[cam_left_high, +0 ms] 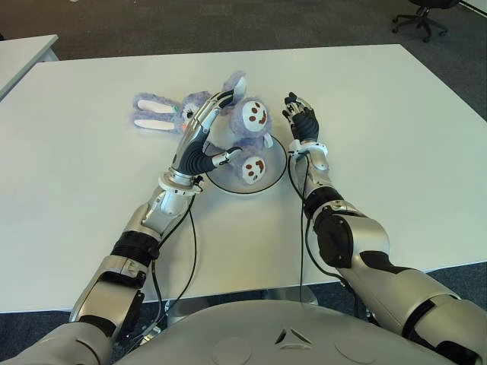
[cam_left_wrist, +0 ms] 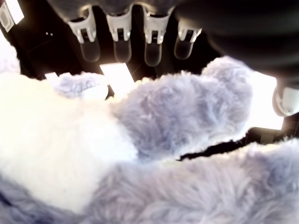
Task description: Put the doll into the plate.
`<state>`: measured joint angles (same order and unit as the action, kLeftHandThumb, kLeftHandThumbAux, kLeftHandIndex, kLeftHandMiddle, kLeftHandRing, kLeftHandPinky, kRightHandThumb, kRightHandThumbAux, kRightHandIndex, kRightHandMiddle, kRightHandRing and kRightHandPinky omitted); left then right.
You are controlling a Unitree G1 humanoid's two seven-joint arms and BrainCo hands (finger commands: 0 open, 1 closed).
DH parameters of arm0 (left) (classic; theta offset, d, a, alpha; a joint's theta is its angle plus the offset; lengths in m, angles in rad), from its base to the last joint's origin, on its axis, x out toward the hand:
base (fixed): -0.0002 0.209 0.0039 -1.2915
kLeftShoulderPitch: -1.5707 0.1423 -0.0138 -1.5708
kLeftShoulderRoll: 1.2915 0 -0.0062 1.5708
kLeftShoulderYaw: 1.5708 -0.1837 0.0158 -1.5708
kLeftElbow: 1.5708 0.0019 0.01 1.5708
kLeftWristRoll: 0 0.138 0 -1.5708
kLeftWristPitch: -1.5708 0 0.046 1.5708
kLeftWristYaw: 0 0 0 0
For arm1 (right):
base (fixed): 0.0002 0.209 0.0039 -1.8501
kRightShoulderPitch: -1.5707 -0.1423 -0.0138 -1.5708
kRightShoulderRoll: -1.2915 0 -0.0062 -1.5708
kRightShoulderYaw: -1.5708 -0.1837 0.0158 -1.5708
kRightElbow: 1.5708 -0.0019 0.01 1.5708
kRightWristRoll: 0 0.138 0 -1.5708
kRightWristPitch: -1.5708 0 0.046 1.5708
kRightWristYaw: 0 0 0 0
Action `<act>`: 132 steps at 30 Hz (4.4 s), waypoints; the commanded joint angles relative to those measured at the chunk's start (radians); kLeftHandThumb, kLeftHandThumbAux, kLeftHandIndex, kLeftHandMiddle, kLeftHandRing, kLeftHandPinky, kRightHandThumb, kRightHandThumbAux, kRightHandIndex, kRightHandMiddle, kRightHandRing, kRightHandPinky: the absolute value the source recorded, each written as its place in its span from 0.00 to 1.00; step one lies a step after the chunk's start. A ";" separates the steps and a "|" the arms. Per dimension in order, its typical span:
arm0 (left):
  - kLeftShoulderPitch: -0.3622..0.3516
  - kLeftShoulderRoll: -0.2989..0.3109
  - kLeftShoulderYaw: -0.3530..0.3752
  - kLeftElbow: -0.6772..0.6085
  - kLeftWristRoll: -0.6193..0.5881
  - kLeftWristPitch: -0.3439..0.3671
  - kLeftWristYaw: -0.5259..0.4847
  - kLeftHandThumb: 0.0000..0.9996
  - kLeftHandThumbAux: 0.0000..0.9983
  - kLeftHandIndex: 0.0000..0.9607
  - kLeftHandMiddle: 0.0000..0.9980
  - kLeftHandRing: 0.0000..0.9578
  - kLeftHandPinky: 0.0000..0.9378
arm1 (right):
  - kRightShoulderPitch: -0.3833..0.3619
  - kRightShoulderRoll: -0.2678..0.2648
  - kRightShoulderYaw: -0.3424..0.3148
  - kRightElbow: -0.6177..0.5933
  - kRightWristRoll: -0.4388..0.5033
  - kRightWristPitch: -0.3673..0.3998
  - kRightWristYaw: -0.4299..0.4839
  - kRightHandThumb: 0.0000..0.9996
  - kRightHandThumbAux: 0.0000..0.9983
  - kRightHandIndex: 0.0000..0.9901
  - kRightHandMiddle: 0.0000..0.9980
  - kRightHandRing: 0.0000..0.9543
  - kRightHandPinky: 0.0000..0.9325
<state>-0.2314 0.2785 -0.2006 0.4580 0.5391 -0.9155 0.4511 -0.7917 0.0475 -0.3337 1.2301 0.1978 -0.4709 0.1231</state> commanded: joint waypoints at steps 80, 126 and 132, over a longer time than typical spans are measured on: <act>0.088 0.004 0.118 0.239 -0.053 -0.047 0.140 0.00 0.26 0.00 0.01 0.00 0.00 | 0.073 -0.005 -0.010 0.057 0.004 0.058 -0.005 0.69 0.74 0.40 0.11 0.08 0.09; -0.073 -0.038 0.237 0.566 -0.322 -0.019 -0.015 0.00 0.35 0.00 0.03 0.03 0.00 | 0.077 -0.018 -0.016 0.060 0.008 0.054 0.000 0.69 0.74 0.40 0.10 0.07 0.08; -0.093 -0.042 0.252 0.584 -0.333 -0.001 -0.019 0.00 0.37 0.00 0.04 0.05 0.06 | 0.079 -0.021 -0.020 0.060 0.009 0.049 0.003 0.69 0.74 0.40 0.10 0.08 0.09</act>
<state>-0.4356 0.3001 0.0598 0.9448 0.2165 -0.9365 0.4520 -0.7920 0.0166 -0.3409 1.2395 0.1995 -0.4605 0.1323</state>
